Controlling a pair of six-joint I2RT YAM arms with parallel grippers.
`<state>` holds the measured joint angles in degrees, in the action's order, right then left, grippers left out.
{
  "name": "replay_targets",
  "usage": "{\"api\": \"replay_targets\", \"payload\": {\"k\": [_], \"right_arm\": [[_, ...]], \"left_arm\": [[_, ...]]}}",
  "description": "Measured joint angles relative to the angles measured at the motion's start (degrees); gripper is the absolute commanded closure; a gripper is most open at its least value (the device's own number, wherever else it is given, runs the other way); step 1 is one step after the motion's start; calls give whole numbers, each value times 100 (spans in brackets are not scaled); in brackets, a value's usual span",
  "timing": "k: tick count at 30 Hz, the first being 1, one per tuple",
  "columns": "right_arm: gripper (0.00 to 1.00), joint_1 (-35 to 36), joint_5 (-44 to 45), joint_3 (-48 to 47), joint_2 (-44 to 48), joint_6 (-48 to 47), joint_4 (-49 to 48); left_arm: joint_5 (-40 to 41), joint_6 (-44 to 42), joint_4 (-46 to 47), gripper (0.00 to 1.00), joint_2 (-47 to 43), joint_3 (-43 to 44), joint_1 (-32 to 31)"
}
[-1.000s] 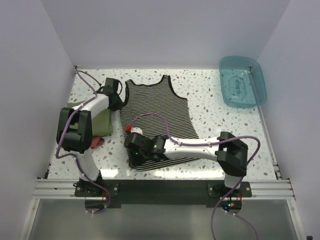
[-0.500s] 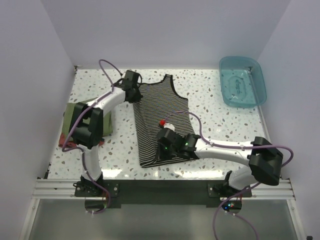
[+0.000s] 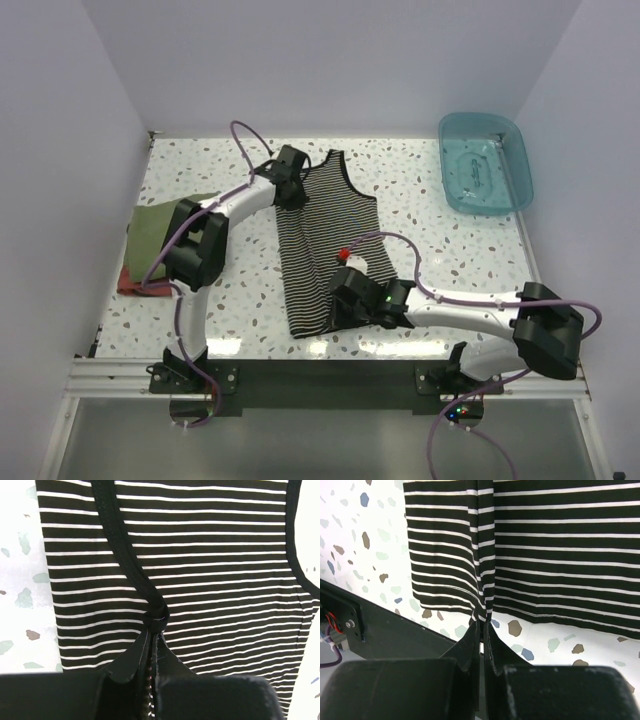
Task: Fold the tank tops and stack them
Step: Fold the tank top
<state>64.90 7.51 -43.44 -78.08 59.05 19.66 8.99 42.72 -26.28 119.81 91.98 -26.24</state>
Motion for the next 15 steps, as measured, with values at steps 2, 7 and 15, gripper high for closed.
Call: {"api": "replay_targets", "payload": {"k": [2,7,15], "right_arm": [[100,0,50,42,42,24,-15],[87,0,101,201,48,111,-50],[57,7,551,232,595,284,671]], "left_arm": [[0,15,2,100,33,42,-15],[-57,4,4,73,120,59,-20],[-243,-142,435,41,70,0,-20]]}}
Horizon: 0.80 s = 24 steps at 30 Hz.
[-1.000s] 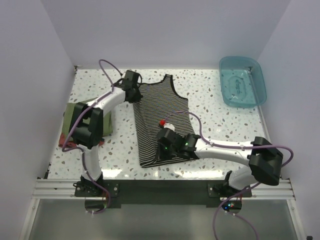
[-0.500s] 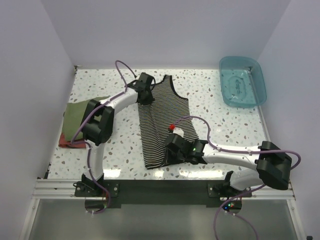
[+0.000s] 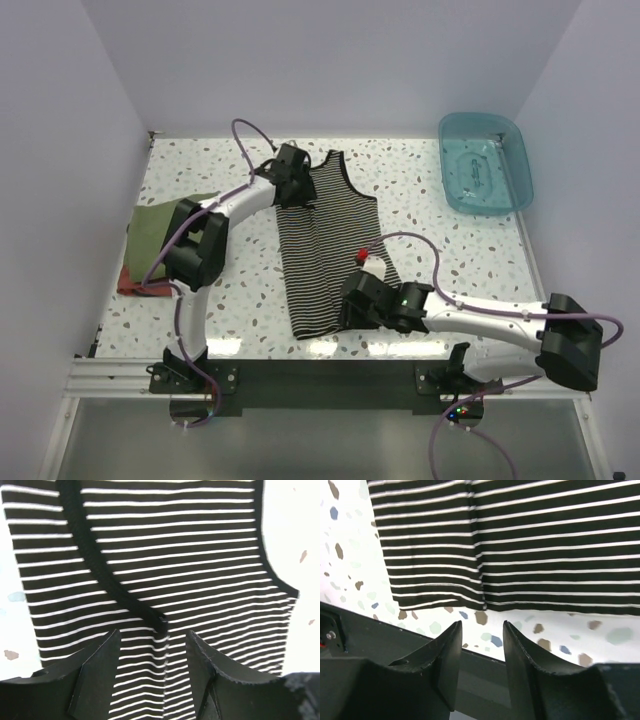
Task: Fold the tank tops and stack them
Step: Fold the tank top
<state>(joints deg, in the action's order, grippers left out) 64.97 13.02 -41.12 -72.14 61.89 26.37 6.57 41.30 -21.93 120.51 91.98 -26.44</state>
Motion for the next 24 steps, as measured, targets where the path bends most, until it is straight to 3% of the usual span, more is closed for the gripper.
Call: {"api": "replay_targets", "payload": {"k": [2,6,17,24], "right_arm": [[58,0,168,-15,225,7,229],[60,-7,468,-188,223,-155,450],[68,24,693,-977,-1875,-1443,-155],[63,542,660,-1316,-2413,-1388,-304]], "left_arm": [[-70,-15,107,43,-85,-24,0],[-247,22,350,59,-280,-85,0],[-487,160,570,62,-286,-560,4],[-551,133,625,61,-286,-564,122]]}}
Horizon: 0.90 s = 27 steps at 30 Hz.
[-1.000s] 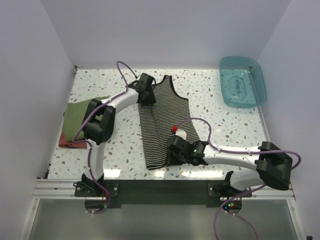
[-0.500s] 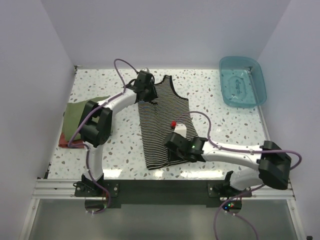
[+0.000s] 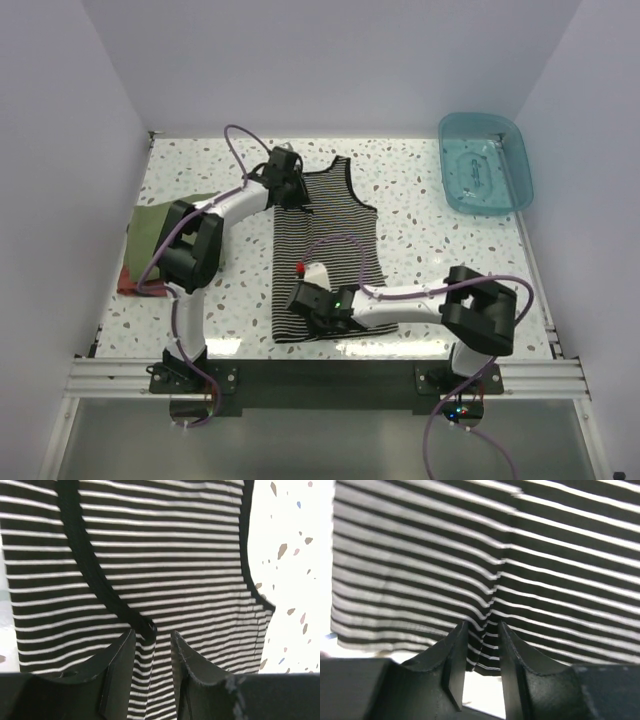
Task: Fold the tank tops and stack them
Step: Fold the tank top
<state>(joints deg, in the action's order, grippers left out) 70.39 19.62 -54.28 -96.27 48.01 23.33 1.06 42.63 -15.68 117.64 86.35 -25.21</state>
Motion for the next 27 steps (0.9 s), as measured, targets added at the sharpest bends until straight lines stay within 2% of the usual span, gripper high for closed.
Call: {"api": "replay_targets", "payload": {"k": [3,8,11,14,17,19,21,24,25,27], "right_arm": [[61,435,-111,-573,-468,81,-7],[48,802,-251,-1189,-896,273,-4],[45,680,-225,-1102,-632,382,98],[44,308,-214,-715,179,439,221],[44,-470,-195,-354,1464,396,343],[45,-1272,-251,-256,2199,282,337],[49,-2216,-378,-251,2562,66,286],[54,-3657,-822,-315,2260,-339,164],[58,-4033,-1008,-361,2006,-468,90],[59,-4546,-1331,-511,1311,-680,33]], "left_arm": [[-109,-50,-31,60,0,35,166],[-313,-208,-168,56,0,396,483],[-393,-334,-170,55,-46,551,584],[-516,-387,-229,57,-195,522,568],[-560,-433,-251,59,-573,221,470],[-533,-439,-243,59,-909,-111,291],[-511,-431,-236,59,-1300,-551,-15],[-415,-417,-190,59,-1904,-1355,-649],[-372,-402,-175,59,-2096,-1633,-920],[-334,-337,-177,58,-2365,-2081,-1488]]}}
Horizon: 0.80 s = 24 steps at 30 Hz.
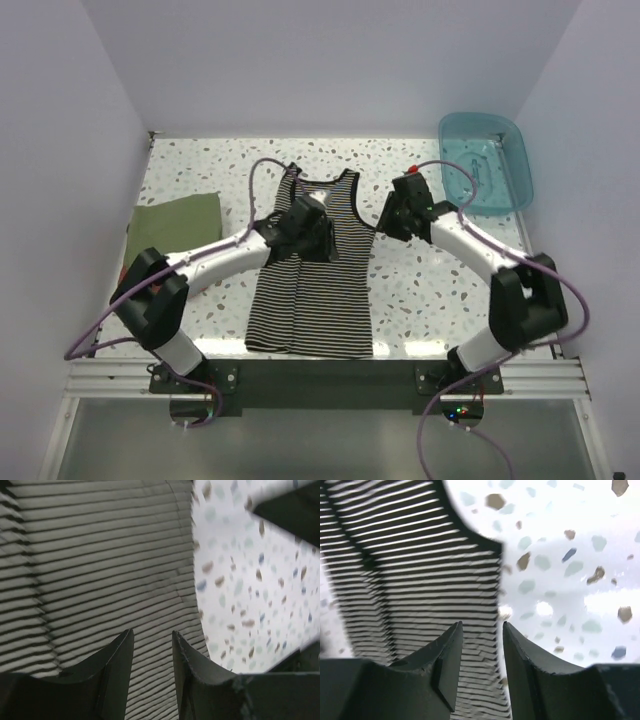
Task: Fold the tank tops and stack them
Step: Fold the tank top
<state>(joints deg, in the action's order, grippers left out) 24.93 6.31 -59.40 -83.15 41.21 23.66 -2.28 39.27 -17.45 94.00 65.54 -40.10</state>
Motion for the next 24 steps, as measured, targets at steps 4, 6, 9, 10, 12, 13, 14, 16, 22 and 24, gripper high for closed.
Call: {"api": "replay_targets", "payload": {"k": [4,6,9,10,12,13,14,16,22,24], "right_arm": [[61,-553,-444,-544,-1552,-385,-70],[61,-647,-542,-691,-1963,-507,-57],[61,-706,-616,-898,-2256,-627,-55],[61,-708,-621,-960,-2304,-645,-68],[61,-715,-632,-1091,-2365,-680,-105],[61,-719,-632,-1141,-2378,-684,-111],[61,-721,-632,-1174,-2391,-691,-131],[62,-723,-634,-1220,-2450,-697,-184],[76,-732,-704,-1283,-2747,-726,-330],[81,-737,-730,-1281,-2776,-732,-376]], "left_arm": [[101,186,-26,55,-212,-496,-1165],[142,273,-57,53,-227,-564,-1659],[238,382,-66,50,-227,-566,-2186],[286,437,-70,49,-225,-566,-2326],[365,511,-96,47,-214,-566,-2562],[417,546,-103,46,-199,-564,-2680],[457,579,-109,46,-173,-564,-2776],[538,664,-120,46,-61,-520,-2938],[610,824,-160,47,560,-278,-3560],[654,883,-203,50,772,-164,-3735]]}}
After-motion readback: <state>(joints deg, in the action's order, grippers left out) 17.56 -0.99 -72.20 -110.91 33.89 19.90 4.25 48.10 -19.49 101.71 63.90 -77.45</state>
